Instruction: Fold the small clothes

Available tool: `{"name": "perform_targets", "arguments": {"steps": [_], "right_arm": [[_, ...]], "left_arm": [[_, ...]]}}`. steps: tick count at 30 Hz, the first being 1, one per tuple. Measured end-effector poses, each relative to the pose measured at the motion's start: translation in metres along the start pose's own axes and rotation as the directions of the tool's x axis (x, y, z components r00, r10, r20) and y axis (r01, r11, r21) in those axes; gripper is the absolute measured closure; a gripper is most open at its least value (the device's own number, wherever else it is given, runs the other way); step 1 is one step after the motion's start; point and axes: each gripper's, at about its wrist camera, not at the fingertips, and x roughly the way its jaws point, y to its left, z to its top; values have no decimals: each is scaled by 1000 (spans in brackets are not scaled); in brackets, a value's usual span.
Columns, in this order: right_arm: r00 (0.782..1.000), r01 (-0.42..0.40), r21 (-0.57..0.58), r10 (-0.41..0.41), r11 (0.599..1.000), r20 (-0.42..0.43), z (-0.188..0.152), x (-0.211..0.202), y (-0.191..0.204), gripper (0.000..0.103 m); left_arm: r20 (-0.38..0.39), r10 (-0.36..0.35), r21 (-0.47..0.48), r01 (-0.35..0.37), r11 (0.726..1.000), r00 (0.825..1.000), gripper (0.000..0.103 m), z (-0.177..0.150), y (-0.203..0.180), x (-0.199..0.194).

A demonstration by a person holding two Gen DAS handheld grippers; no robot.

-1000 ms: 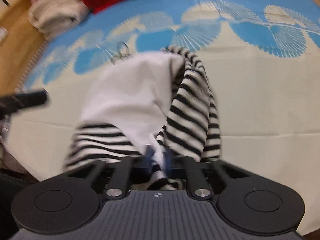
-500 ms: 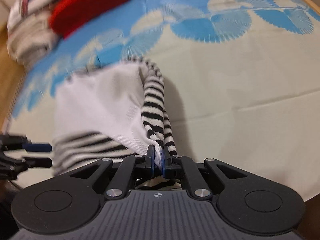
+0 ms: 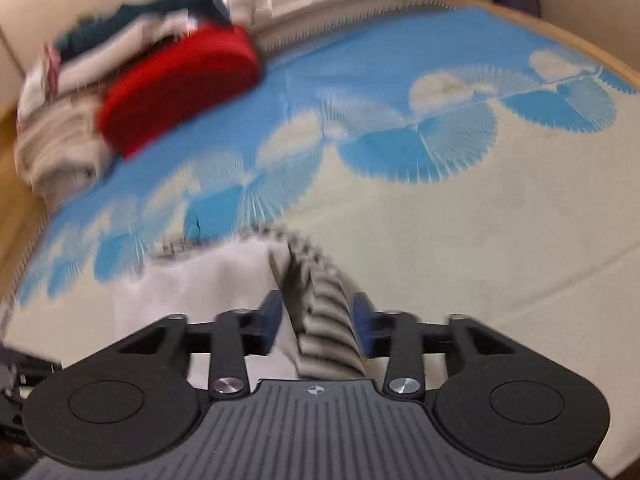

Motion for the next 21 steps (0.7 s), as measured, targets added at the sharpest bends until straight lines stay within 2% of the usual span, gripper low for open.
{"name": "perform_targets", "arguments": {"steps": [3, 5, 8, 10, 11, 12, 13, 15, 16, 17, 18, 19, 20, 21], "right_arm": [[998, -10, 12, 10, 1000, -63, 2, 28, 8, 60], [997, -24, 22, 25, 999, -68, 8, 43, 17, 59], [991, -42, 81, 51, 996, -121, 15, 67, 20, 47], [986, -20, 99, 36, 995, -165, 15, 83, 24, 46], [984, -21, 103, 39, 994, -176, 14, 88, 27, 51], [982, -50, 113, 69, 992, -174, 16, 90, 28, 84], [984, -78, 125, 96, 989, -151, 19, 90, 29, 101], [993, -114, 144, 116, 983, -7, 27, 73, 29, 100], [989, -119, 152, 104, 981, 104, 32, 59, 27, 100], [984, -99, 152, 75, 983, 160, 34, 52, 27, 100], [988, -8, 156, -17, 988, 155, 35, 55, 24, 100], [990, 92, 164, -108, 982, 91, 33, 65, 20, 100], [984, 178, 162, -181, 971, 3, 29, 78, 15, 99], [973, 226, 158, -216, 961, -76, 25, 90, 11, 99]], "left_arm": [[16, 52, -72, -51, 996, 999, 59, 5, 18, -5], [26, 62, -116, -59, 992, 998, 59, 16, 24, -7], [52, 80, -155, -71, 985, 995, 59, 19, 35, -15], [66, 84, -171, -72, 983, 994, 59, 20, 39, -21], [71, 84, -179, -71, 981, 994, 59, 21, 42, -23], [76, 87, -185, -72, 980, 993, 59, 21, 44, -26], [80, 92, -190, -75, 979, 993, 59, 21, 46, -29], [91, 98, -199, -79, 977, 991, 59, 19, 48, -34], [93, 99, -203, -79, 976, 991, 59, 19, 48, -35], [94, 100, -203, -80, 976, 991, 59, 19, 48, -35], [95, 101, -197, -81, 977, 990, 59, 19, 46, -35], [96, 102, -190, -82, 978, 990, 59, 19, 44, -34], [96, 100, -182, -81, 980, 990, 59, 19, 41, -33], [95, 97, -177, -79, 981, 991, 59, 19, 39, -32]]}}
